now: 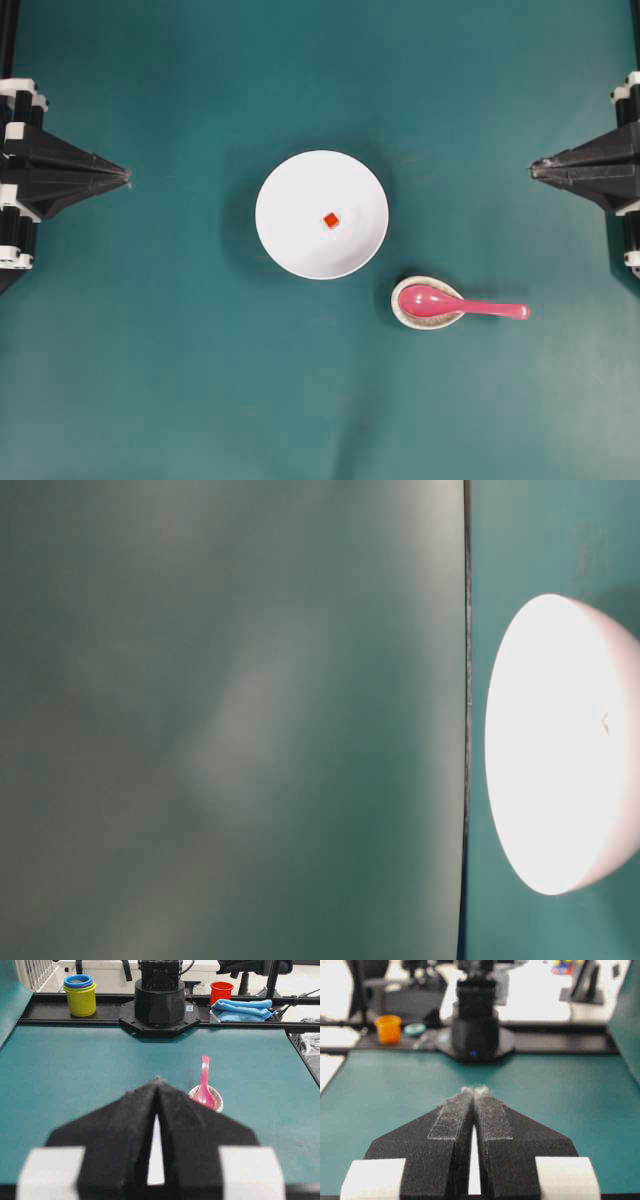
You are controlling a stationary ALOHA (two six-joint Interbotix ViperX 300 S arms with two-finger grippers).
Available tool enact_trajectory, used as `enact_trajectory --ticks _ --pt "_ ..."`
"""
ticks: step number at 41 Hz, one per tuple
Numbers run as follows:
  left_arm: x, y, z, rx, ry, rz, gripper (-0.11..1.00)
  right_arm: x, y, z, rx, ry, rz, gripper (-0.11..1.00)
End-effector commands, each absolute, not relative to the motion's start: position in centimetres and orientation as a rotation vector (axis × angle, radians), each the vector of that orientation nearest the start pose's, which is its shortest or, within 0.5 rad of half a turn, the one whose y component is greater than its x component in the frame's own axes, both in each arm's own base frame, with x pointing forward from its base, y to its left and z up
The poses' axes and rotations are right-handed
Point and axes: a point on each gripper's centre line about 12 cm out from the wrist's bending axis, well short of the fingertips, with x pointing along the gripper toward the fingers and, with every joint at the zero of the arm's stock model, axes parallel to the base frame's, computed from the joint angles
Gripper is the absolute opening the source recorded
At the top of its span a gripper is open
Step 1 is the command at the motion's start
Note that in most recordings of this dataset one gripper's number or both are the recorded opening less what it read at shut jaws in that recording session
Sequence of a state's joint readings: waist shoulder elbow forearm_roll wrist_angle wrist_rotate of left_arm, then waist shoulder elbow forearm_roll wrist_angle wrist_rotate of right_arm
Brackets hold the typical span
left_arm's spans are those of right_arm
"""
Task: Grip the spoon and scoop the red block from the bowl with right arm.
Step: 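Move the right gripper toward the pink spoon handle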
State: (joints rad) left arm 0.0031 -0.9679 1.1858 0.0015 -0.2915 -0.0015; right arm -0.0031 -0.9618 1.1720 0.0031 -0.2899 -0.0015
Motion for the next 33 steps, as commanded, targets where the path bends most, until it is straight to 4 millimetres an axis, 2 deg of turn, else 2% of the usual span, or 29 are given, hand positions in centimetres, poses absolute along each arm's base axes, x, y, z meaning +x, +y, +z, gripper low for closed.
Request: enact_trajectory --ticks 1,8,16,24,26,31,33 --pt "20.1 -0.1 29.7 0.023 -0.061 -0.005 0.0 20.1 0.2 30.2 0.022 -0.1 0.01 0.0" --pt "20.1 -0.1 30.2 0.001 -0.049 -0.005 0.0 20.7 1.3 28.9 0.074 -0.028 0.062 0.0" --pt "20.1 -0.1 30.3 0.0 -0.051 -0.005 0.0 21.7 3.1 25.8 0.168 0.076 0.127 0.0" --pt "20.1 -0.1 30.3 -0.002 -0.048 -0.005 0.0 22.9 4.2 23.3 0.296 0.109 0.131 0.01" --pt "20.1 -0.1 30.3 -0.003 -0.049 -0.005 0.0 23.1 4.3 22.9 0.318 0.108 0.123 0.08" --pt "20.1 -0.1 30.4 -0.017 -0.051 -0.006 0.0 23.8 4.7 21.8 0.374 0.109 0.099 0.39" --pt "20.1 -0.1 30.3 -0.023 -0.049 -0.006 0.0 24.0 4.9 21.4 0.391 0.1 0.093 0.48"
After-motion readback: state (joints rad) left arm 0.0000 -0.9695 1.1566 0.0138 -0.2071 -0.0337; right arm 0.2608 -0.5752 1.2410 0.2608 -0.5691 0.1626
